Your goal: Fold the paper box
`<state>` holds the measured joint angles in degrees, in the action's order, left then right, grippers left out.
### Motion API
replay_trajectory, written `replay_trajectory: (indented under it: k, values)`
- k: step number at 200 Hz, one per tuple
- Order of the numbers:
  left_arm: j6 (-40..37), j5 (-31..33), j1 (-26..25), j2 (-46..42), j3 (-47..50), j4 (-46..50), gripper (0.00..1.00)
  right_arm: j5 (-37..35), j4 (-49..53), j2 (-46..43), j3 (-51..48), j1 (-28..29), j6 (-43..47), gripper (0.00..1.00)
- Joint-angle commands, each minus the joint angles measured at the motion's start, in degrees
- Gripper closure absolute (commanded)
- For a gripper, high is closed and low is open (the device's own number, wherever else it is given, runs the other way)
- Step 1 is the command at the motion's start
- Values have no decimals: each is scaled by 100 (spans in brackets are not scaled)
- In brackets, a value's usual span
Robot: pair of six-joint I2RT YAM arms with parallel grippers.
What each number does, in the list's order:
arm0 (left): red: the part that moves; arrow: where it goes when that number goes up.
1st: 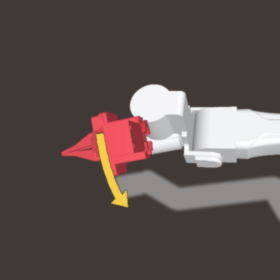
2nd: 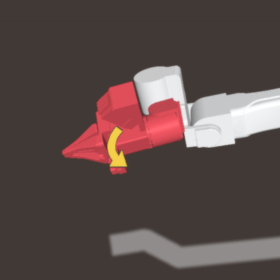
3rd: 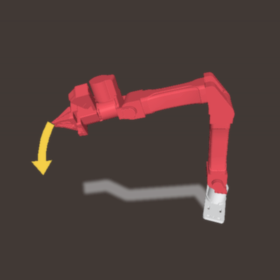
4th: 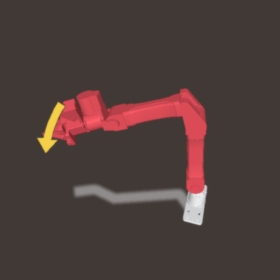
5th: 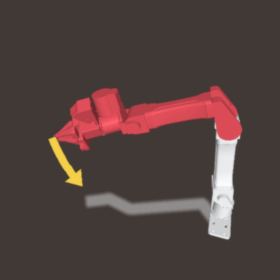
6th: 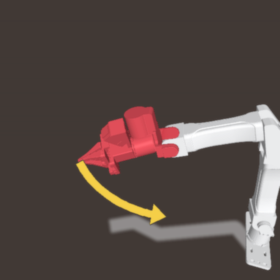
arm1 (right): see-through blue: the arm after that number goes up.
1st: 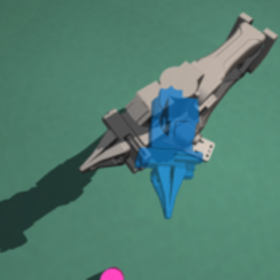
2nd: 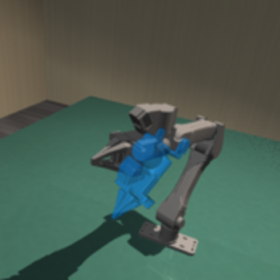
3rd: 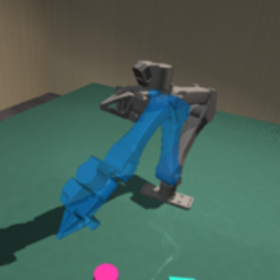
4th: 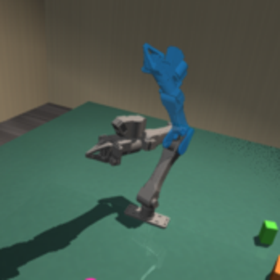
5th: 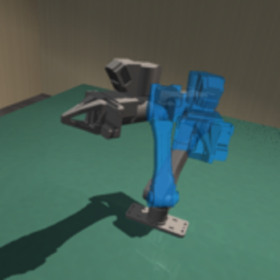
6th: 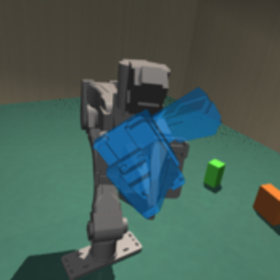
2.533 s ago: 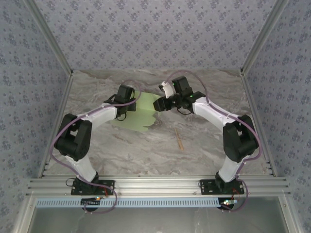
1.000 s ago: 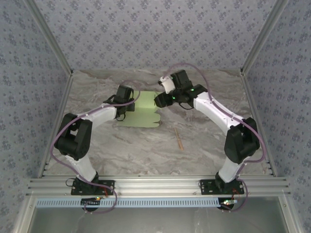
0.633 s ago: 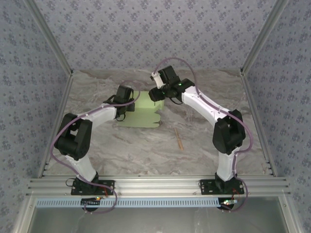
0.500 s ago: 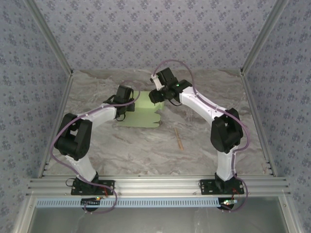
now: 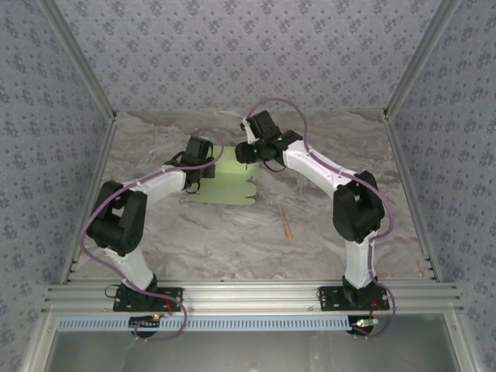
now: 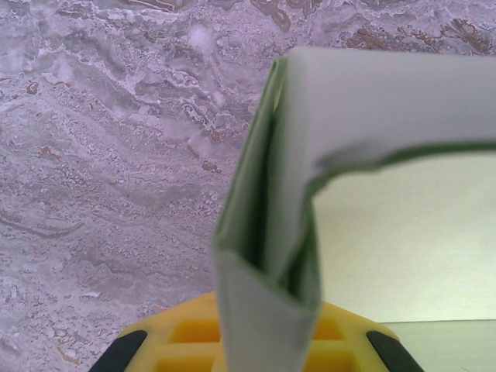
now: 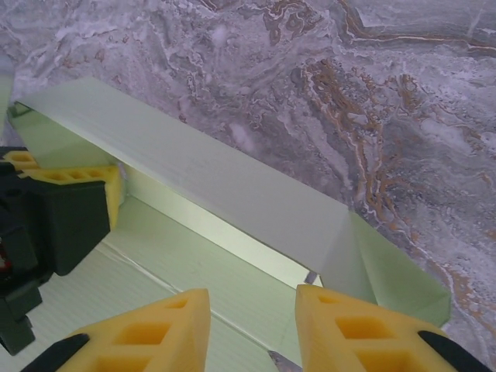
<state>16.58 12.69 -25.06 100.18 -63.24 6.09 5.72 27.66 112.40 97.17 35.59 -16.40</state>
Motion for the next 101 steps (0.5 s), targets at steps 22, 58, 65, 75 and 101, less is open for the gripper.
replay_trajectory:
  k: [22, 58, 65, 75, 101]
  values:
    - [48, 22, -15, -252, -33, -108, 100, -945, 891, 419, 833, 264, -175, 66]
    - [13, 84, -16, -211, -25, -117, 100, -2063, 1452, 269, 1218, 491, 558, 63]
    - [8, 92, -16, -210, -21, -121, 100, -2085, 1423, 151, 1133, 508, 655, 62]
    - [3, 90, -9, -209, -21, -117, 100, -1966, 1332, -47, 926, 504, 725, 58]
    - [4, 74, -4, -224, -20, -125, 100, -1293, 1096, -385, 327, 250, 670, 50]
